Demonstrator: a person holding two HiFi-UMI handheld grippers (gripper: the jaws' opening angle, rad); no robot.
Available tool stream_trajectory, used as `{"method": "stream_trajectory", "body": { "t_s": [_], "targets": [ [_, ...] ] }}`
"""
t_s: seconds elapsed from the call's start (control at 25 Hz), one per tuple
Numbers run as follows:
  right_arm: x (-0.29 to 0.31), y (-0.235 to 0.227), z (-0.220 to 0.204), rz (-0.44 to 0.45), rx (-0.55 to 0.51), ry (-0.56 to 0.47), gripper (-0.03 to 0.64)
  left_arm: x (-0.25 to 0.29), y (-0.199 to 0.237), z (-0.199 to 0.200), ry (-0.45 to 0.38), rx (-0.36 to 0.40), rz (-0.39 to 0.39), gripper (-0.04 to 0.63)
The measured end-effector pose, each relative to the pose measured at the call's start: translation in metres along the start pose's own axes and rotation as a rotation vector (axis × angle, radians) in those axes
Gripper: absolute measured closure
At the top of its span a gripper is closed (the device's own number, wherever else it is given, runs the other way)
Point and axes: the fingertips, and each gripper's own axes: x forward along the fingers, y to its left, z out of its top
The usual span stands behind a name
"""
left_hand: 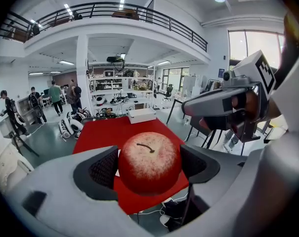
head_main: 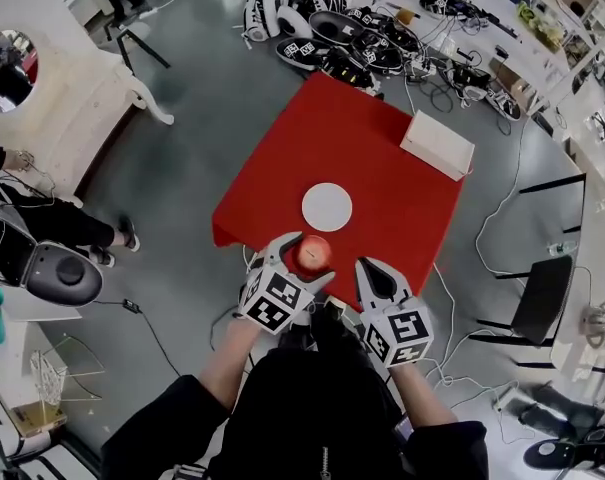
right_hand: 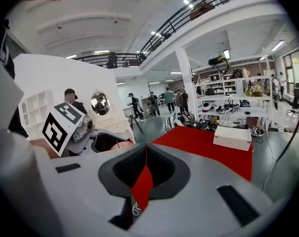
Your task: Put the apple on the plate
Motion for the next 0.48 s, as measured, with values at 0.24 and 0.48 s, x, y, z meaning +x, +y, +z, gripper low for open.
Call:
{"method": "stream_trajectory", "body": {
  "t_s": [0.24, 0.48],
  "targets": [
    [0.004, -0.037, 0.014, 0.037, 0.011, -0.014, 0.604, 0.024, 0.001, 0.018, 0.013, -0.005, 0.04, 0.199],
    [0.019, -0.055, 0.014, 0.066, 0.025, -0.008, 0.604, 0.035, 0.004, 0.026, 0.025, -0.018, 0.063, 0.199]
  ]
}}
